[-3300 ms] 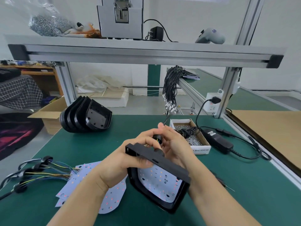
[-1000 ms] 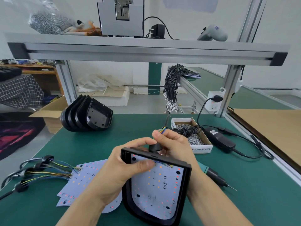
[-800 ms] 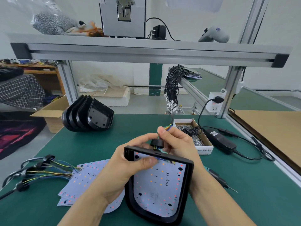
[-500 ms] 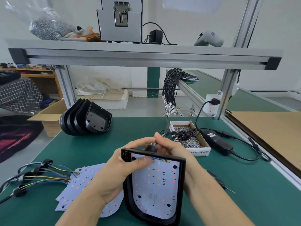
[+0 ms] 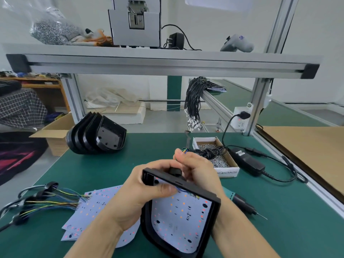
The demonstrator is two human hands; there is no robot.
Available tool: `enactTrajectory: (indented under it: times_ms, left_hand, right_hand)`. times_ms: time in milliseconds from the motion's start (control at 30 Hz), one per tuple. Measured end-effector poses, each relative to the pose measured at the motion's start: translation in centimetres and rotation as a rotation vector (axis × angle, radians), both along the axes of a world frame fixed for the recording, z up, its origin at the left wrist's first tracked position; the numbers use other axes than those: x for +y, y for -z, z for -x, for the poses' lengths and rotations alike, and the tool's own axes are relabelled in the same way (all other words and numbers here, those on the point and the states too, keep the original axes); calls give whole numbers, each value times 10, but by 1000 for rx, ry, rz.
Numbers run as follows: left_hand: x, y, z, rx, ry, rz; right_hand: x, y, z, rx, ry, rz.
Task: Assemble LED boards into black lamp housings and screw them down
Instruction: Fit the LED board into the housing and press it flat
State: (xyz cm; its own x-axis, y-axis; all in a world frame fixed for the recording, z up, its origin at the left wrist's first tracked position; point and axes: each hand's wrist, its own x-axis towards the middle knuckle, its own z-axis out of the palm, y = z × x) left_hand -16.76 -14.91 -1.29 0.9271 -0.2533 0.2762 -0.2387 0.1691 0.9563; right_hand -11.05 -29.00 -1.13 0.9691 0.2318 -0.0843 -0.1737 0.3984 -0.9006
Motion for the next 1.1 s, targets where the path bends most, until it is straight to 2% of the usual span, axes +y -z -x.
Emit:
enactTrajectory:
  times_ms: [333,467,600,733,867,1100]
  left_hand:
    - [9,-5,1,-10,37,-52]
    - [11,-4,0,-48,-24,-64]
    - [9,6,5,-103,-196,-59]
    - [8,13,12,-151,-239,-27]
    - [9,18,17,-222,-245,-8]
    - [14,24,19,-293,-215,-12]
  right_hand:
    - [6,3,-1,-77,115,20]
    - [2,-2,-1,-40,-50,-148]
    - [-10,0,2,-53,-313,23]
    - [-18,-6,6,-64,-432,86]
    - [-25,-15,7,-77,-508,50]
    - [-32,-4,9,-121,-502,79]
